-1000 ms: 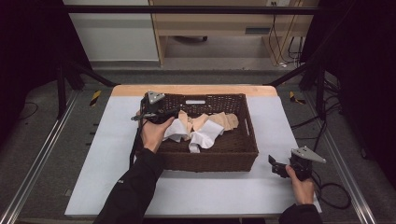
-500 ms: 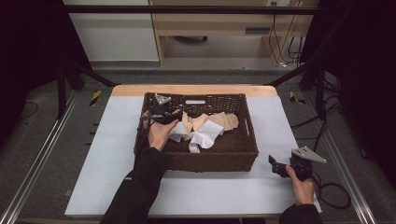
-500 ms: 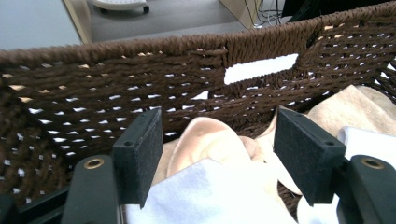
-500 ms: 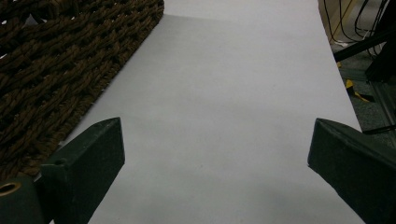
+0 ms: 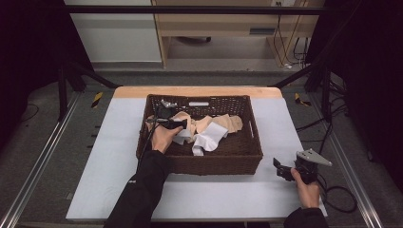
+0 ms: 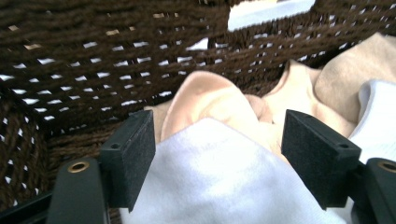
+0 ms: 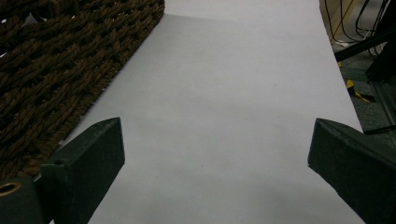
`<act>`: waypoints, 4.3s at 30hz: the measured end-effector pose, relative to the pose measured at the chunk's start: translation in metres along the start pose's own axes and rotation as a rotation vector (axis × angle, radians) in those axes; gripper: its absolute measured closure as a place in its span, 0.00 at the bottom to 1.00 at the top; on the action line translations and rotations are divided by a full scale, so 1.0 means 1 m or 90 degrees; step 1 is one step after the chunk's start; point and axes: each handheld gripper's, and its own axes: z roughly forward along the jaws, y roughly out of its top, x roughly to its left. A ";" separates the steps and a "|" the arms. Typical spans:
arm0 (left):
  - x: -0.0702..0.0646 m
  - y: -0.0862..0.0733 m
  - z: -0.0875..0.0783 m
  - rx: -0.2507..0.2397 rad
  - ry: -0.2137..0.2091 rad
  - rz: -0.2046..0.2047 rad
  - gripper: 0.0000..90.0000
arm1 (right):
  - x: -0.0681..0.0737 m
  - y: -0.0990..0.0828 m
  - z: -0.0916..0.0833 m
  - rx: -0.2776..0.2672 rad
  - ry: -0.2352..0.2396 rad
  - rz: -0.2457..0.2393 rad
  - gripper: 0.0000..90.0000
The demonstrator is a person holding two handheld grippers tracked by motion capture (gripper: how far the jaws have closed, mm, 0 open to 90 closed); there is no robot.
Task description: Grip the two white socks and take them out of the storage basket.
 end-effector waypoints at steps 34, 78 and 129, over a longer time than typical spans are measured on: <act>0.004 0.002 -0.034 -0.009 -0.049 -0.005 0.94 | 0.000 0.000 0.000 0.000 0.002 0.003 0.05; -0.049 0.025 -0.229 -0.406 -0.234 0.094 0.94 | 0.000 0.000 0.000 0.002 0.001 0.002 0.05; -0.068 -0.094 -0.239 -0.294 -0.337 0.136 0.94 | 0.000 0.000 -0.001 0.000 0.000 0.004 0.05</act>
